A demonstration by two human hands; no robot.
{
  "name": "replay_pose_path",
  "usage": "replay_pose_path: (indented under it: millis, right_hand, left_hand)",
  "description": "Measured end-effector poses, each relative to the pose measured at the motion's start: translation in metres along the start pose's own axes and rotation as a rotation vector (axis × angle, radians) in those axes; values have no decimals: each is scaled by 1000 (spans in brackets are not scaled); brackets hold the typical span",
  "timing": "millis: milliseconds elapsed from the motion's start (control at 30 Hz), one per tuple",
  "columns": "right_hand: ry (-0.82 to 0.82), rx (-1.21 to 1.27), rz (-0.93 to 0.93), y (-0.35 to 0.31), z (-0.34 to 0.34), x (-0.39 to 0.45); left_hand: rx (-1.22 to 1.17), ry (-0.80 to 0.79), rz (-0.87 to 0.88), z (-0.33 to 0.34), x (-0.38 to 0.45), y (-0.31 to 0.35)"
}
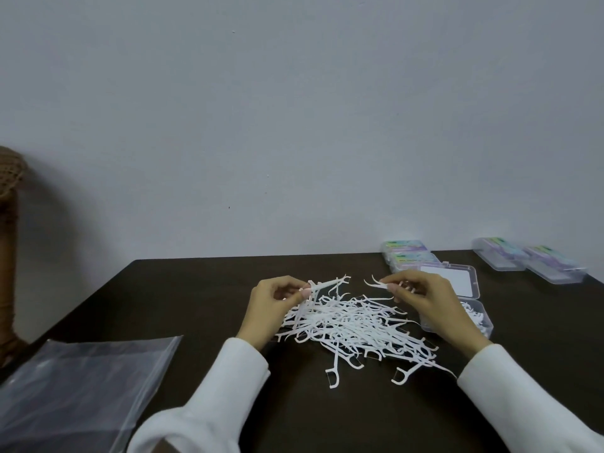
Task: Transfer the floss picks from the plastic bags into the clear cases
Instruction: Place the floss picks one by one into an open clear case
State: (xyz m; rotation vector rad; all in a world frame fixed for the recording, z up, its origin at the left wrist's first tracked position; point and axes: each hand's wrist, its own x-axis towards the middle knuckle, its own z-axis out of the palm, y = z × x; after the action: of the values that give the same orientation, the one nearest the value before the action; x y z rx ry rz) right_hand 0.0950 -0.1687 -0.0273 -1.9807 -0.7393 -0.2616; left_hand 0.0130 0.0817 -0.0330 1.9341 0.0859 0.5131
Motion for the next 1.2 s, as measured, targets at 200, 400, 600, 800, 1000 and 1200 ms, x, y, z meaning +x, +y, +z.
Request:
replay_pose_path:
  millis: [200,400,600,800,1000,1200]
  right_hand:
    - [49,12,-19,9,-9,0]
    - [70,-45,7,15,-21,-2]
    - [69,-90,20,24,-34,-6]
    - [126,-128,39,26,-53,-9]
    - [43,-242,105,41,-68,-13]
    - [-8,-294,141,52,-77,-14]
  left_hand:
    - [-254,22,-89,5,-1,6]
    - [-595,-2,-267,14,-1,15]
    - [-724,-77,-315,31,3,21]
    - [-657,-119,-300,59,11,30]
    - [-712,-178,-312,92,22,44]
    - [-772,-237,-317,125,31,54]
